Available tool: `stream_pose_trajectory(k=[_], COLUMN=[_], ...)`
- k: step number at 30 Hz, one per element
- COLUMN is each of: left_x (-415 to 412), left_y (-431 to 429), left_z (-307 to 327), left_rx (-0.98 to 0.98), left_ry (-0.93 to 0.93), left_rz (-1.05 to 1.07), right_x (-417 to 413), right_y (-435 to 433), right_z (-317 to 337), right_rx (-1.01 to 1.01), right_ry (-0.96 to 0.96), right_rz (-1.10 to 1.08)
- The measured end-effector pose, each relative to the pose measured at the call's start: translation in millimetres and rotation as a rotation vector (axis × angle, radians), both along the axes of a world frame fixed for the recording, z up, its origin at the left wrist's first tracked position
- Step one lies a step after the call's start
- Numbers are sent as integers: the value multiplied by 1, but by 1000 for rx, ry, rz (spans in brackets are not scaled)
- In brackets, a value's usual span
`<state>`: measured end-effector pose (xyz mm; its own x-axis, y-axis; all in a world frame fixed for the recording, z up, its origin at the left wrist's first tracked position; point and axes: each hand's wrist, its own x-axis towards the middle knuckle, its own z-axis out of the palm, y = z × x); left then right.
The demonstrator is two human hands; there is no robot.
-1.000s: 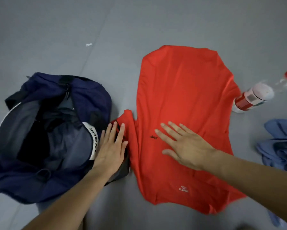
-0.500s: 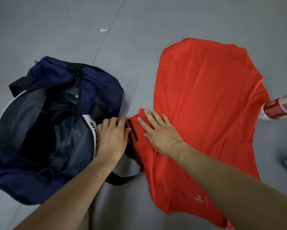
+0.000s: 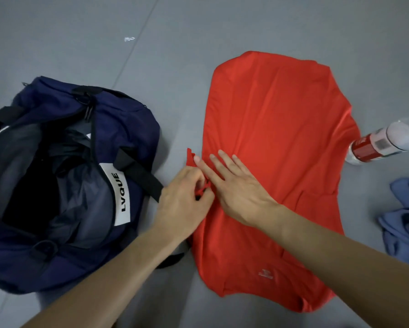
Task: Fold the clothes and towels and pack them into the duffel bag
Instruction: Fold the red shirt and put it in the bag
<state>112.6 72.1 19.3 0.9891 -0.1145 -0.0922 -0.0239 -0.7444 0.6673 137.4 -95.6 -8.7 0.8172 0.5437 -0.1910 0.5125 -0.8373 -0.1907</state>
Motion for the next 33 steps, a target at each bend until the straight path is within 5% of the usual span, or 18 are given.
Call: stream_pose_trajectory(k=[11,13,18,24,33], left_x=[-82,-93,-77,-57,-82], left_y=[-107,-106,-99,-91,-63], left_z=[-37,-45,-65,-97,-71], left_rx=[148,193,244,621,653], left_ry=[124,156,-193,-27,-26], left_rz=[-365,-410,-430,-547,-722], right_x=[-68,-75,-94,-140,-163], right_y=[-117,-125,-146,-173,-174], right_z=[-12,-16,-18,-39,-22], right_rx=[-49,-89,-59,-127,-120], right_ry=[156,181,138,187,176], right_rz=[-12,-29,-158,-272,-221])
